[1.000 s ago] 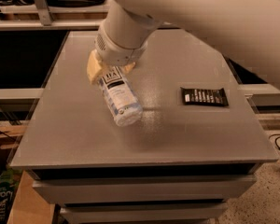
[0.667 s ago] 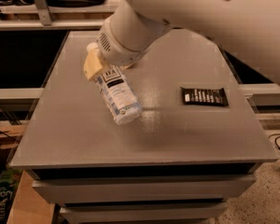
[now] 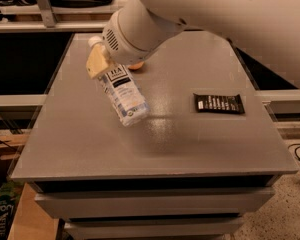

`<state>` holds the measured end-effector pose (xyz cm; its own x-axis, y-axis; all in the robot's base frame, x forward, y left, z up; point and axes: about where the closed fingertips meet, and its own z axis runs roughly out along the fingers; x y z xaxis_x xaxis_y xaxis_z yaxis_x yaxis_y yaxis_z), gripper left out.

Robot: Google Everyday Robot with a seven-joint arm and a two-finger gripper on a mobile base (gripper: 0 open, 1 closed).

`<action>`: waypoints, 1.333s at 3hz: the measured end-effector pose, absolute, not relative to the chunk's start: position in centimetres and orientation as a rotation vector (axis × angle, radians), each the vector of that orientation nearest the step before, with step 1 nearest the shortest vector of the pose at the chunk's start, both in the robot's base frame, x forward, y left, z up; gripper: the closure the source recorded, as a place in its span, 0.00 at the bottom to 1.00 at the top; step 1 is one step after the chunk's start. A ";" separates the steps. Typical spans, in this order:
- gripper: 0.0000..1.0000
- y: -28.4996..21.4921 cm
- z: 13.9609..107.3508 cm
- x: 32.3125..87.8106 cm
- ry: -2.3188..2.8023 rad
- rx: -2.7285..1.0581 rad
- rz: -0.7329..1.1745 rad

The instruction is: Place blue plastic bottle upright

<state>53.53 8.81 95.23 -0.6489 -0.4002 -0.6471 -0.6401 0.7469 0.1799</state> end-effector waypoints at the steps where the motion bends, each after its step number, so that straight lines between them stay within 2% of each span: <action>1: 1.00 9.2 95.7 54.3 2.274 -0.824 0.535; 2: 1.00 10.4 97.2 55.3 2.142 -0.893 0.589; 4: 1.00 13.3 98.7 55.4 1.885 -0.999 0.829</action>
Offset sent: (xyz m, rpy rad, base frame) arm 0.0293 0.0314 0.0377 0.1434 -0.3076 0.2923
